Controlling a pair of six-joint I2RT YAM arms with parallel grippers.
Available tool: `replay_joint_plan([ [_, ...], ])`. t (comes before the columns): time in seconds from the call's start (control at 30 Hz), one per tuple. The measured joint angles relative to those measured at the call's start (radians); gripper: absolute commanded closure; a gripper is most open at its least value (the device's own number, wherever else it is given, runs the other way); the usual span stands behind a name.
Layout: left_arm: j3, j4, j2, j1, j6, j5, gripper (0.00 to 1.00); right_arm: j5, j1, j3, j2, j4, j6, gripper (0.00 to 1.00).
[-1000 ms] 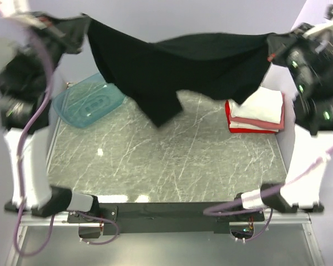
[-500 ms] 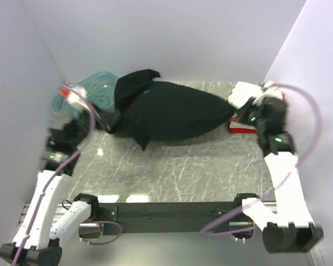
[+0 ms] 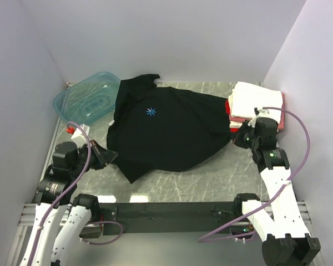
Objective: Fold and stack the t-shirts
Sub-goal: Flatten the tshirt out
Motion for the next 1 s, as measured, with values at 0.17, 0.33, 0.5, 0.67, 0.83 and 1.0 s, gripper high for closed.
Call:
replay_joint_plan([
  [0.17, -0.024, -0.135, -0.035, 0.0, 0.022, -0.001, 0.99, 0.042, 0.01, -0.052, -0.028, -0.031, 0.026, 1.0],
  [0.33, -0.028, -0.256, -0.119, 0.0, 0.036, -0.003, 0.99, 0.094, 0.032, -0.057, -0.069, -0.08, 0.048, 0.99],
  [0.5, -0.028, -0.337, -0.149, -0.002, 0.045, -0.006, 0.87, 0.158, 0.033, -0.04, -0.151, -0.127, 0.066, 0.91],
  [0.67, -0.028, -0.389, -0.171, -0.015, 0.052, 0.001, 0.36, 0.21, 0.033, -0.024, -0.187, -0.148, 0.086, 0.6],
  [0.83, 0.021, -0.452, -0.202, -0.023, 0.033, -0.015, 0.19, 0.246, 0.033, -0.021, -0.205, -0.155, 0.096, 0.4],
  [1.0, 0.053, -0.423, -0.19, -0.023, 0.031, -0.04, 0.2, 0.212, 0.049, -0.019, -0.212, -0.14, 0.104, 0.4],
])
